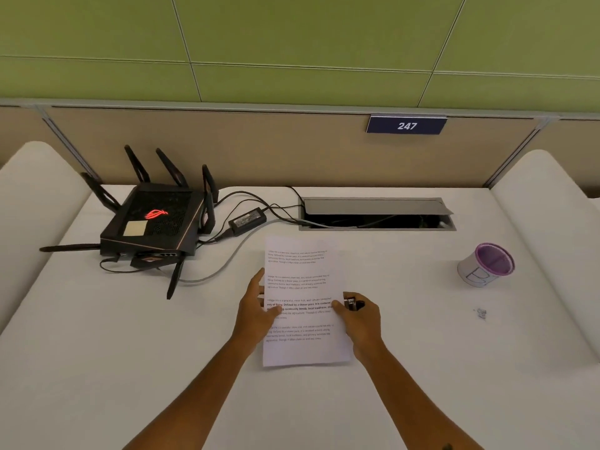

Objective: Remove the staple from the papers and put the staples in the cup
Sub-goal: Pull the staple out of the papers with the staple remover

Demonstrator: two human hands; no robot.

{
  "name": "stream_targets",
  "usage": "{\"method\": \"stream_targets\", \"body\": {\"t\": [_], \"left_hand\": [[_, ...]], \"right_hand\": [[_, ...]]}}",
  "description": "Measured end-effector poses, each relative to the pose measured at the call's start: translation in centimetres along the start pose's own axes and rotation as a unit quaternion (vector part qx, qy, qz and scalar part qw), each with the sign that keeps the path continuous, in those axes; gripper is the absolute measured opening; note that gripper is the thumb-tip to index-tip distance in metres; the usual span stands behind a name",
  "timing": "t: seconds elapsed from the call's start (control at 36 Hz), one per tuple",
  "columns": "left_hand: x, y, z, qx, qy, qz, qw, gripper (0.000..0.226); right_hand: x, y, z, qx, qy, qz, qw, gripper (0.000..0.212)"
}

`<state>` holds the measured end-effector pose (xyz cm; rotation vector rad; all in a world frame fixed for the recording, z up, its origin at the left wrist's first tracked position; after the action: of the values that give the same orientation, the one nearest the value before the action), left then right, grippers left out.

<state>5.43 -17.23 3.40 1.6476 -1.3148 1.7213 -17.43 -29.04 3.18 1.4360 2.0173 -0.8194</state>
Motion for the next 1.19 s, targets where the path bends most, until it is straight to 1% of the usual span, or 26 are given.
{"method": "stream_targets", "body": {"t": [0.08,0.31,0.5,0.67,0.86,1.0,1.08,1.19], "left_hand": [[-0.5,0.3,2.1,-0.002,-0.001,0.015,1.000,0.091],[-2.2,0.0,5.5,-0.013,-0.002,0.045,0.999,0.091],[-2.9,-0.1,6.7,0.012,0.015,0.078,0.997,0.081],[-3.5,0.1,6.9,0.004,0.017,0.124,0.992,0.082],[-3.4,0.0,6.8,0.004,0.025,0.178,0.984,0.081],[-3.6,-0.4,7.0,-0.004,0.021,0.221,0.975,0.080],[-3.6,-0.5,7.0,-0.006,0.020,0.227,0.974,0.078],[-3.3,-0.4,6.9,-0.010,0.024,0.244,0.970,0.077]], "right_hand": [[-0.5,0.7,2.4,0.012,-0.003,-0.029,1.000,0.015],[-1.1,2.6,6.6,0.023,-0.009,-0.083,0.996,0.020],[-2.0,3.8,7.7,0.048,-0.043,-0.138,0.988,0.017],[-2.4,4.2,7.1,0.075,-0.067,-0.193,0.976,0.019],[-2.6,4.5,6.5,0.096,-0.086,-0.235,0.963,0.032],[-2.4,4.6,6.5,0.108,-0.092,-0.246,0.959,0.043],[-2.6,4.5,6.5,0.103,-0.094,-0.246,0.959,0.044],[-2.2,4.3,7.0,0.077,-0.082,-0.219,0.969,0.048]]}}
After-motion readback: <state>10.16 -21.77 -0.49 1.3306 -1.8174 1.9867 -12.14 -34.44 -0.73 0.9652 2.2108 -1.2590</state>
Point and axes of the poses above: each hand's wrist, its own z-axis towards the middle knuckle, its own y-axis out of the palm, x = y × z, the point moved 6 cm from there along z, towards the middle knuckle, and after that the axes turned 13 degrees about y, right-handed, at the moved point
